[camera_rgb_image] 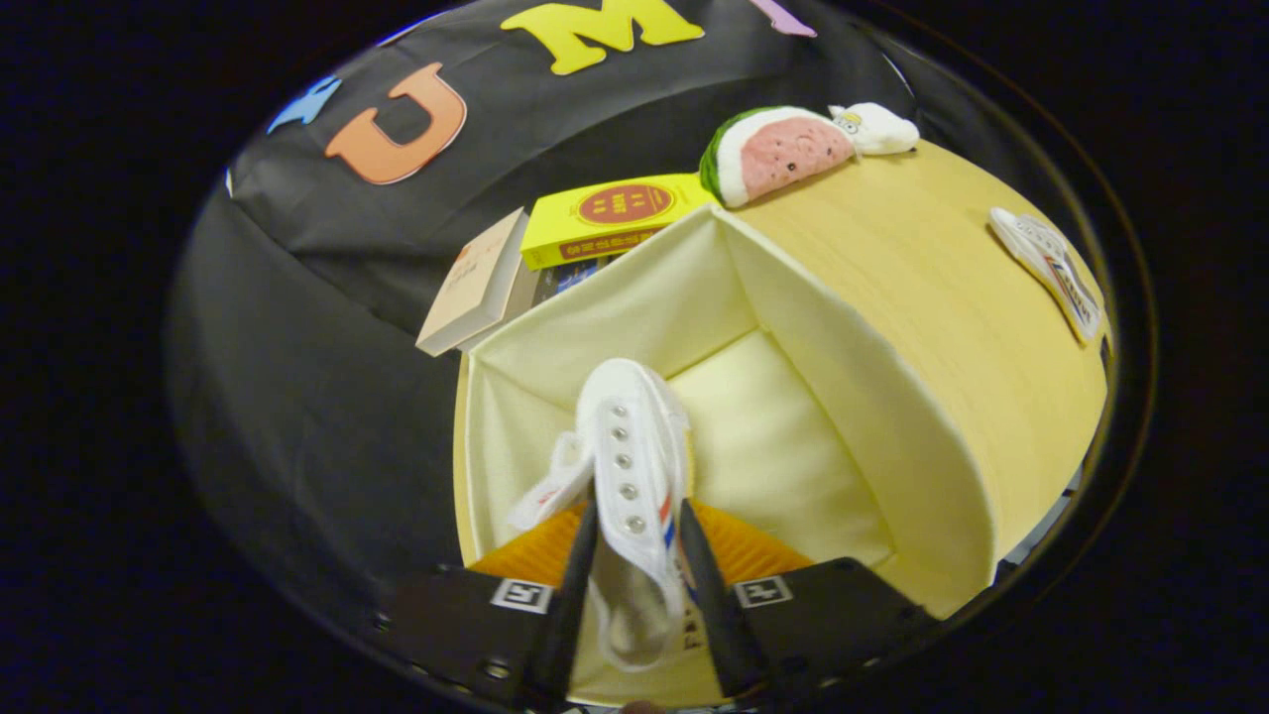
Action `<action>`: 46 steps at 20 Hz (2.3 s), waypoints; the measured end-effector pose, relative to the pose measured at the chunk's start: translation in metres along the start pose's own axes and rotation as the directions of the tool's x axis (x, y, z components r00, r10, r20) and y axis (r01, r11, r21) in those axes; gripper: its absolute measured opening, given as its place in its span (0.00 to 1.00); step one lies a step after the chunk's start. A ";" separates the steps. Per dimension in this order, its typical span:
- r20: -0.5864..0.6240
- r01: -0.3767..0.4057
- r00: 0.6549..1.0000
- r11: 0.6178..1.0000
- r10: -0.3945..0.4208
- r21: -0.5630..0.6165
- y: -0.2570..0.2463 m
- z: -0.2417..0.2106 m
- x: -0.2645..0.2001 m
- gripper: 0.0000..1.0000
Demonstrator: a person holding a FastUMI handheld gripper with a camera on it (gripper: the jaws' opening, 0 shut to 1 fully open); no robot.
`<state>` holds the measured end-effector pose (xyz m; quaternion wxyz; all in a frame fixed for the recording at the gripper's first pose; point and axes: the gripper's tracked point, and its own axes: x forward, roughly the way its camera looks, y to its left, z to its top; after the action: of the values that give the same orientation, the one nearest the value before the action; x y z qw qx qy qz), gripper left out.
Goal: Open the storage box then place both shoes into the box .Put the left shoe in first, then the right shoe, with the right side of both shoes facing outward in a uniform manner.
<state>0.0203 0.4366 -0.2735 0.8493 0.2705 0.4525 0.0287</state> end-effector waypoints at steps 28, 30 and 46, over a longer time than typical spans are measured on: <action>0.445 0.116 0.884 0.854 0.145 -0.507 -0.244 0.206 -0.229 0.96; 0.456 0.147 0.883 0.853 0.115 -0.501 -0.285 0.219 -0.235 0.96; 0.296 0.279 0.944 0.835 -0.147 -0.474 -0.524 0.214 -0.175 0.96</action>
<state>-0.0172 -0.1542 -0.3012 0.9376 -0.0145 0.3469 0.0178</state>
